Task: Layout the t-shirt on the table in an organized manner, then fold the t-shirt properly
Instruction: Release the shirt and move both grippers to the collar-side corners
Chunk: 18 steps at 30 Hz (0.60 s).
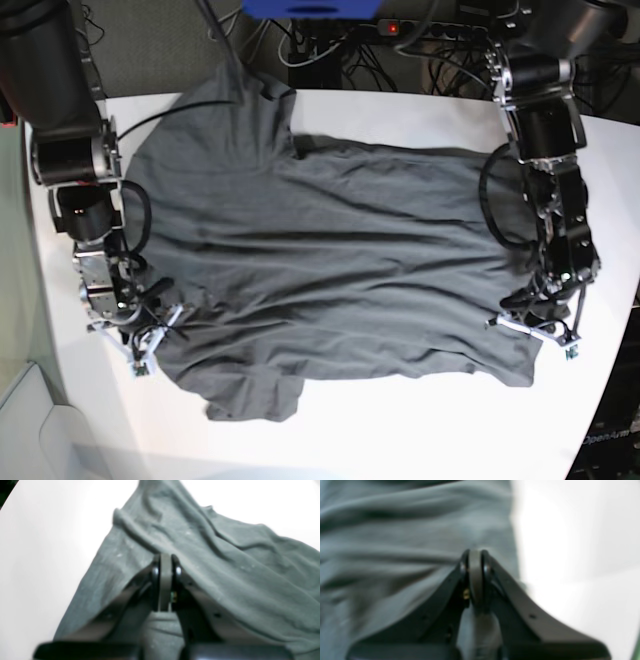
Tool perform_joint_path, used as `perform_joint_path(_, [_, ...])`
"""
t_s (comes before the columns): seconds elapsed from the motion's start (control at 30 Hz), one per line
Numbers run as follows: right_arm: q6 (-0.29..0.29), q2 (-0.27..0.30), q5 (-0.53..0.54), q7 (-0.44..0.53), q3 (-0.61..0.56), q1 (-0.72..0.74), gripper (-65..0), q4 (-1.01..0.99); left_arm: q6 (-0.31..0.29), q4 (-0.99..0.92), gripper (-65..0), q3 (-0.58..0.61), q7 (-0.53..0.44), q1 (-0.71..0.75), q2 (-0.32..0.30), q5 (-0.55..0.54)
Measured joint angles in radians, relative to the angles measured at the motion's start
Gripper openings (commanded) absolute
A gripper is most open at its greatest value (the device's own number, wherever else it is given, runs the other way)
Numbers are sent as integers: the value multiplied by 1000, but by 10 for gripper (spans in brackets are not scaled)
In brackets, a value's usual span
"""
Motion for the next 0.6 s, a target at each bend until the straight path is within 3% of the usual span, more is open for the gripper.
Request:
perform_joint_path(0.07, [-63,1,0,9,0,4,-650,0,0,0,-647,0,0,-1,2,4])
perform_joint_path(0.23, [-70,0,0,8,1,8,-650,2,1,-1,-647,0,-2,-1,1,3])
perform_joint_path(0.4, [73,0,5,-73,7,-40,-650,146,0,5,-647,0,2,0,2,3])
perform_joint_path(0.5, [93,-3,4,-155,7,-129,-650,346,0,48,-647,0,-6,35,1,0])
perform_joint_path(0.6, [93,-4,0,-298,5,-224,-650,591,3,134,-647,0,10,103,3,0])
